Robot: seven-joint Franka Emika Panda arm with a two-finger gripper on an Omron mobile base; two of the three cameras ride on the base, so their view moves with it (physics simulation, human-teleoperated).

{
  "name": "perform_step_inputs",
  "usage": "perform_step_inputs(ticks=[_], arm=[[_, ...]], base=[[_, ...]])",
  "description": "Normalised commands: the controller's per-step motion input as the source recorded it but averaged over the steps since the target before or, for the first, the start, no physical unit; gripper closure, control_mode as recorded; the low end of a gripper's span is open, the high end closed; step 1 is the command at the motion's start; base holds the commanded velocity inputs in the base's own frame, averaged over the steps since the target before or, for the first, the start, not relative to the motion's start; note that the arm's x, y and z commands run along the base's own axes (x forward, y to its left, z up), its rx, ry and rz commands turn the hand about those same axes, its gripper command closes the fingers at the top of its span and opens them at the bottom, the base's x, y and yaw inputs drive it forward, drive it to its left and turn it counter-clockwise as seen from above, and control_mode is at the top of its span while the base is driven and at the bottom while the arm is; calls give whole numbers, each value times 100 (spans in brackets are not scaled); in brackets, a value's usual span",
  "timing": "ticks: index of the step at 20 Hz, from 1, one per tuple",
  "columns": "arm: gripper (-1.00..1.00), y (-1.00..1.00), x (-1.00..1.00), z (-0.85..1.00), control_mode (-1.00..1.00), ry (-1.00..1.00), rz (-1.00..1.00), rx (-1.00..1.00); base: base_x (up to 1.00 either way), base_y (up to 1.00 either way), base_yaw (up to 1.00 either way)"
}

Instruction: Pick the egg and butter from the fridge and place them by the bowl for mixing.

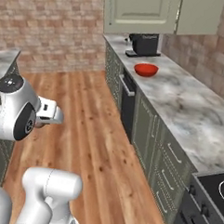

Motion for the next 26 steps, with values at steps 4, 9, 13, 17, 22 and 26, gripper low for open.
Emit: perform_step_inputs(ticks=[4, 9, 13, 17, 22, 26], arm=[[100, 0, 0, 0, 100, 0, 0, 0], [100, 0, 0, 0, 100, 0, 0, 0], [100, 0, 0, 0, 100, 0, 0, 0], [100, 0, 0, 0, 100, 0, 0, 0], [100, 0, 0, 0, 100, 0, 0, 0], [100, 0, 0, 0, 100, 0, 0, 0]], base=[[84, 26, 2], [85, 24, 0], [85, 24, 0], [85, 24, 0], [72, 35, -21], [63, 39, -33]])
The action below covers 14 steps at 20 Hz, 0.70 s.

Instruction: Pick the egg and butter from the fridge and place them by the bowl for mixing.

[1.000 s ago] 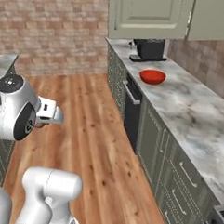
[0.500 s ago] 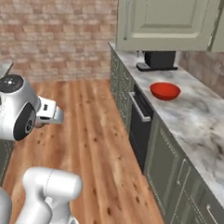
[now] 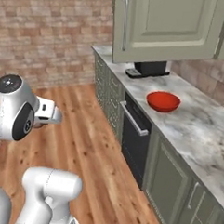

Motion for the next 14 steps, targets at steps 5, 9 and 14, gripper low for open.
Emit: perform_step_inputs(ticks=[5, 9, 14], arm=[[100, 0, 0, 0, 100, 0, 0, 0], [100, 0, 0, 0, 100, 0, 0, 0], [100, 0, 0, 0, 100, 0, 0, 0]], base=[[61, 40, -37], [62, 40, -37], [63, 40, -38]])
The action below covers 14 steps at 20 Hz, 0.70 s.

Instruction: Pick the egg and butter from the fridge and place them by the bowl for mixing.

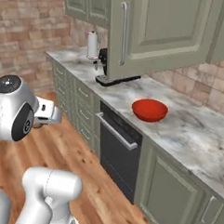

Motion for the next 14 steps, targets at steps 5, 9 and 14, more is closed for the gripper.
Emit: perform_step_inputs(ticks=[5, 9, 14], arm=[[100, 0, 0, 0, 100, 0, 0, 0], [100, 0, 0, 0, 100, 0, 0, 0], [100, 0, 0, 0, 100, 0, 0, 0]], base=[[59, 39, -46], [56, 40, -47], [56, 40, -46]])
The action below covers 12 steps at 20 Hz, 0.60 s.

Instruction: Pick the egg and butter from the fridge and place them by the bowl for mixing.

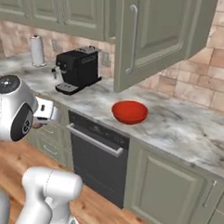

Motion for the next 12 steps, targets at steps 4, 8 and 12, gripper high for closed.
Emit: perform_step_inputs(ticks=[4, 8, 12], arm=[[100, 0, 0, 0, 100, 0, 0, 0], [100, 0, 0, 0, 100, 0, 0, 0], [100, 0, 0, 0, 100, 0, 0, 0]], base=[[58, 38, -47], [49, 35, -55], [53, 39, -45]])
